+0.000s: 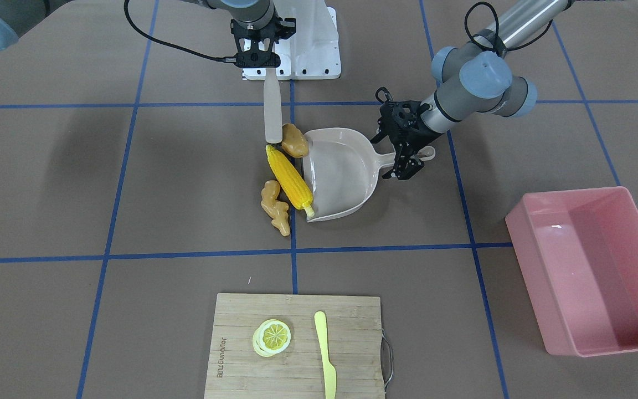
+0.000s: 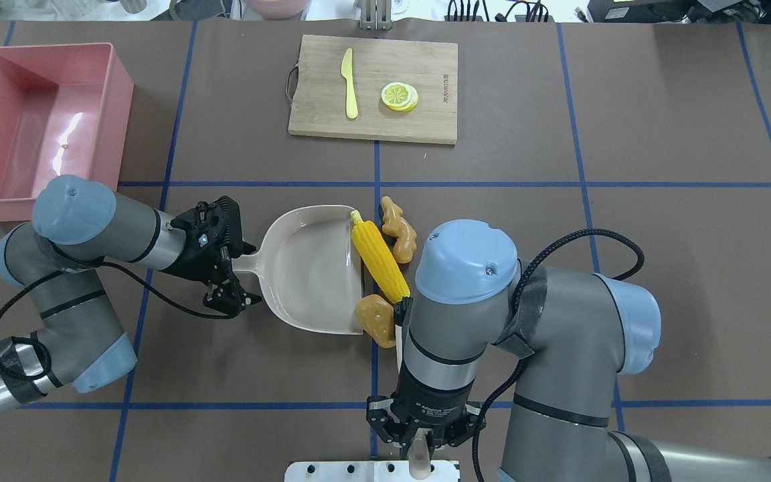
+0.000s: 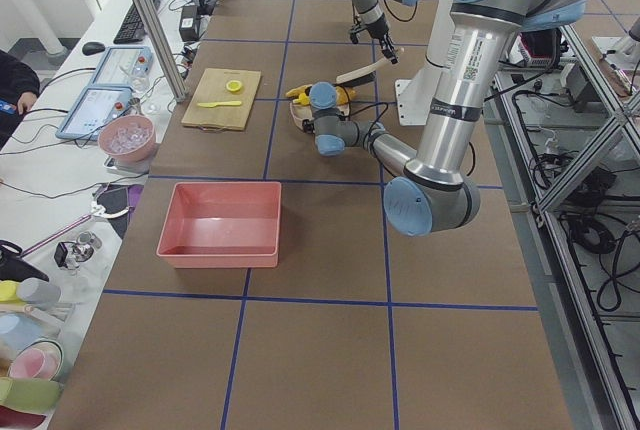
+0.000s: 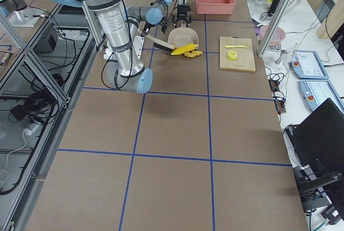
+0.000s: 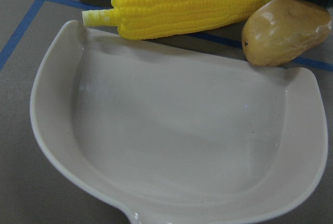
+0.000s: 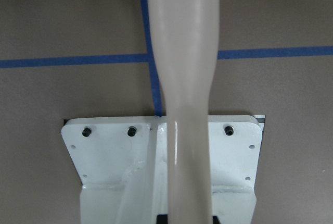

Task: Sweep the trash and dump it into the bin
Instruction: 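Sweep the brush over the dustpan mouth with the right gripper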

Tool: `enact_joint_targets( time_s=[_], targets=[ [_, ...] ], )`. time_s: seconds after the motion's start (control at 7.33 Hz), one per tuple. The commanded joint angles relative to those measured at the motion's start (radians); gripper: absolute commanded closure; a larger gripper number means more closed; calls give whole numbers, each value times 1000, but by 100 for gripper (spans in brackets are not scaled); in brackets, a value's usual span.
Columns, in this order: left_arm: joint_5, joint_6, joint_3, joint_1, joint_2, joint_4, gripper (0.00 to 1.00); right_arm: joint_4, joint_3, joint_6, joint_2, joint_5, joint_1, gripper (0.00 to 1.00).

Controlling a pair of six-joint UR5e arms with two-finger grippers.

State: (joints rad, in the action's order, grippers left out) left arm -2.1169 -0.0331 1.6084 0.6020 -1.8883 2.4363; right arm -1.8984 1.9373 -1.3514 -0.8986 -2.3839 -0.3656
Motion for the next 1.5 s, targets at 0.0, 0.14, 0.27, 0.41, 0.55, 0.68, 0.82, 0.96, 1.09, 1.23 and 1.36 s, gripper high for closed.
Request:
enact_joint_targets(
  time_s=[0.0,0.14,0.27,0.41,0.55,0.68,0.82,0.96,1.09,1.23,1.36],
  targets=[
    [0,-1,-1,-1,0,0,3,7,-145,1,128,-31,-44,100],
    [0,-1,-2,-1,0,0,2,18,-171,1,139,-40,-53,100],
    [0,-1,-2,-1,0,0,3,45,-179,0,139,-55,-71,100],
    [0,-1,-4,-1,0,0,3,50,-190,0,147,-84,-91,100],
    [0,-1,-4,-1,0,0,3,48,-242,-11,200,-90,-110,100],
    [0,-1,-5,-1,0,0,3,48,-317,-11,255,-119,-130,100],
    [0,-1,-5,-1,0,0,3,47,-325,-12,266,-144,-154,100],
    [0,-1,-5,-1,0,0,3,39,-317,-15,265,-205,-194,100],
    [0,-1,-5,-1,0,0,3,33,-287,-31,242,-230,-222,100],
    [0,-1,-5,-1,0,0,2,-31,-241,-43,230,-233,-231,100],
    [0,-1,-5,-1,0,-2,3,-72,-163,-43,171,-219,-230,100]
  ],
)
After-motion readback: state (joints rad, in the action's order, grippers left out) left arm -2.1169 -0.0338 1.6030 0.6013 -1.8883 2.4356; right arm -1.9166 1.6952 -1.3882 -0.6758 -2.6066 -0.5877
